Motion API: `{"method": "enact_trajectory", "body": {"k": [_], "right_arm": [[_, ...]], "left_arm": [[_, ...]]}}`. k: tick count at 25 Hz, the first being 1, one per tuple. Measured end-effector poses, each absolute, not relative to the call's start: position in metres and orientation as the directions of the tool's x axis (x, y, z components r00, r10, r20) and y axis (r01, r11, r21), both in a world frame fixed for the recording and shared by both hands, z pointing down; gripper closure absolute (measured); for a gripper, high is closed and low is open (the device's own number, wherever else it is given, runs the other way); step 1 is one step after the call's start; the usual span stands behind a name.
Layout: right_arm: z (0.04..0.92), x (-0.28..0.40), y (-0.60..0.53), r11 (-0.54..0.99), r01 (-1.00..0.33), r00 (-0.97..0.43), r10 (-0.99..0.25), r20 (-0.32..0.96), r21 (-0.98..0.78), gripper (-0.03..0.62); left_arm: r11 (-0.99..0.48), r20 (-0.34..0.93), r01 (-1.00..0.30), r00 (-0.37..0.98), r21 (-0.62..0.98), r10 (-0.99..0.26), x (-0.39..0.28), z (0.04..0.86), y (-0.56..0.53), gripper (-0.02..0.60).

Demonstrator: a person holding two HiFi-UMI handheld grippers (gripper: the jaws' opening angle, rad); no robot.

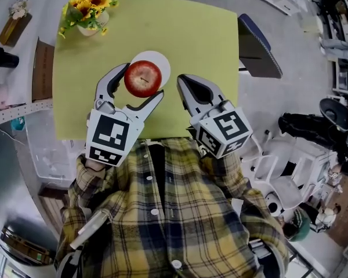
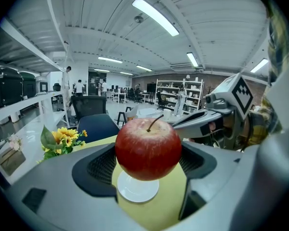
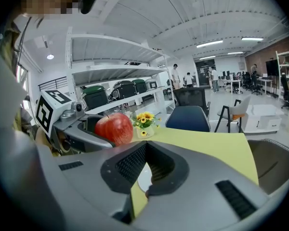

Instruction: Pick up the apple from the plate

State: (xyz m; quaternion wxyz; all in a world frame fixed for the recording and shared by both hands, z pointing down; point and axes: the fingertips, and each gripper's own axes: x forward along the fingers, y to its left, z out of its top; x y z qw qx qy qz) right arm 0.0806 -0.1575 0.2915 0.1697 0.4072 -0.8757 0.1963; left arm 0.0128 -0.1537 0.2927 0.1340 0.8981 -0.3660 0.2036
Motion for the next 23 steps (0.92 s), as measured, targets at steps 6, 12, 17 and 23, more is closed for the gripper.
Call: {"method": "enact_trajectory", "body": {"k": [6, 12, 17, 23], "right_arm": [[0.292, 0.077, -0.156, 0.598, -0.775, -0.615, -0.639, 0.462, -0.205, 0.597], [0.293, 0.075, -0.157, 0.602, -0.772, -0.618, -0.632, 0.467, -0.206, 0.597], [0.293, 0.077, -0.154, 0.6, -0.771, -0.62, -0.63, 0.467, -0.214, 0.597], [0.291, 0.084, -0.159, 0.584, -0.787, -0.602, -0.658, 0.452, -0.197, 0.598]], "left_arm": [[-0.704, 0.461, -0.704, 0.657, 0.094, -0.596, 0.014, 0.29, -0.155, 0.169], [-0.713, 0.446, -0.689, 0.681, 0.125, -0.58, 0.016, 0.287, -0.157, 0.169], [-0.73, 0.448, -0.673, 0.693, 0.118, -0.565, 0.016, 0.287, -0.156, 0.169], [-0.758, 0.406, -0.624, 0.752, 0.188, -0.519, 0.021, 0.285, -0.167, 0.169]]}}
